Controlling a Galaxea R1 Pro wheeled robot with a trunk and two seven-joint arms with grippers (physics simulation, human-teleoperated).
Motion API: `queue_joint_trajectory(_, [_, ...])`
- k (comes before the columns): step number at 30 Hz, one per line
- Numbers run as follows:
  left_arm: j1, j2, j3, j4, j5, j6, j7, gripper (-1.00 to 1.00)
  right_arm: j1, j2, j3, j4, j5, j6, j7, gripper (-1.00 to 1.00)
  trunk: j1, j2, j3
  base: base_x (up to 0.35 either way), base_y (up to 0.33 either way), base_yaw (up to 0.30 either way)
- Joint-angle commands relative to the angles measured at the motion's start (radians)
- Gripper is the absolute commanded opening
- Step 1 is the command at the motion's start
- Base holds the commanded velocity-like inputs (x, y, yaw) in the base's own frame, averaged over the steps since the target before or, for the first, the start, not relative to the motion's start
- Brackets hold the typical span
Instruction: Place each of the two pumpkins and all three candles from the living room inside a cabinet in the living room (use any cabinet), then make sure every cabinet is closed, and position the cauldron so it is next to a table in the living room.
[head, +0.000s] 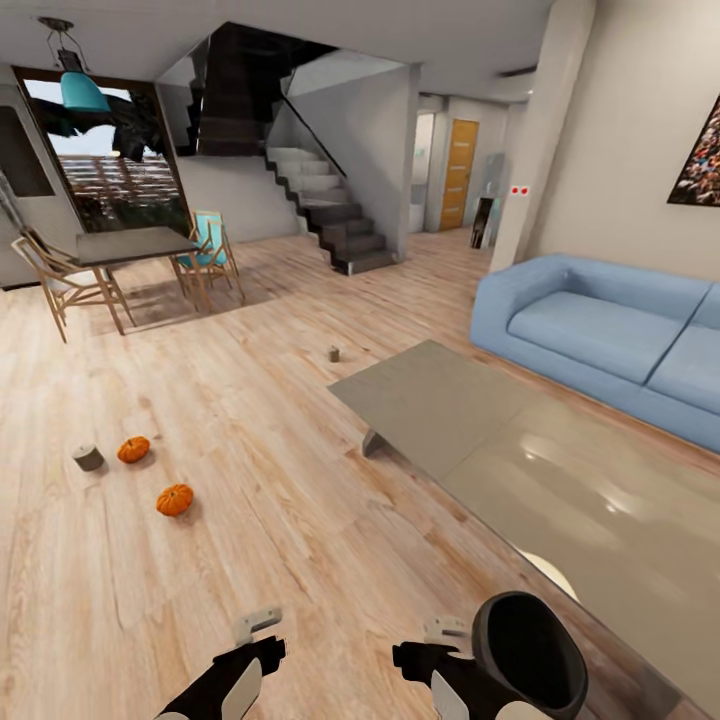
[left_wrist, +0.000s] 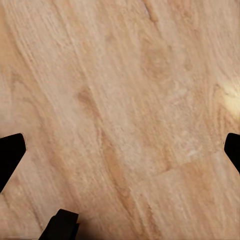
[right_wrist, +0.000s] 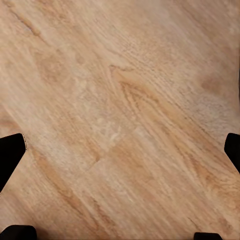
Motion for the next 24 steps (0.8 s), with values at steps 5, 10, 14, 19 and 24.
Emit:
queue_joint_trajectory(5, [0.0, -0.001, 0.002, -0.002, 0.003, 0.005, 0.003, 1.0, 0.0, 0.0, 0.005, -0.003, -0.01, 0.006, -0.005, 1.0, 0.0, 0.0, 0.001, 0.0, 0.0, 0.276])
queue_joint_trajectory(10, [0.0, -0.001, 0.002, -0.002, 0.003, 0.005, 0.003, 1.0, 0.0, 0.0, 0.005, -0.003, -0.01, 0.006, -0.005, 1.0, 0.0, 0.0, 0.003, 0.0, 0.0, 0.276])
queue_joint_trajectory(14, [0.0, -0.001, 0.002, -0.002, 0.003, 0.005, 0.003, 1.0, 0.0, 0.0, 0.005, -0.003, -0.01, 0.005, -0.005, 1.0, 0.0, 0.0, 0.005, 0.0, 0.0, 0.276])
queue_joint_trajectory(19, [0.0, -0.001, 0.002, -0.002, 0.003, 0.005, 0.003, 1.0, 0.0, 0.0, 0.005, -0.003, -0.01, 0.005, -0.005, 1.0, 0.0, 0.0, 0.007, 0.0, 0.0, 0.276])
queue_joint_trajectory(24, [0.0, -0.001, 0.002, -0.002, 0.002, 0.005, 0.003, 1.0, 0.0, 0.0, 0.005, -0.003, -0.01, 0.006, -0.007, 1.0, 0.0, 0.0, 0.008, 0.0, 0.0, 0.276])
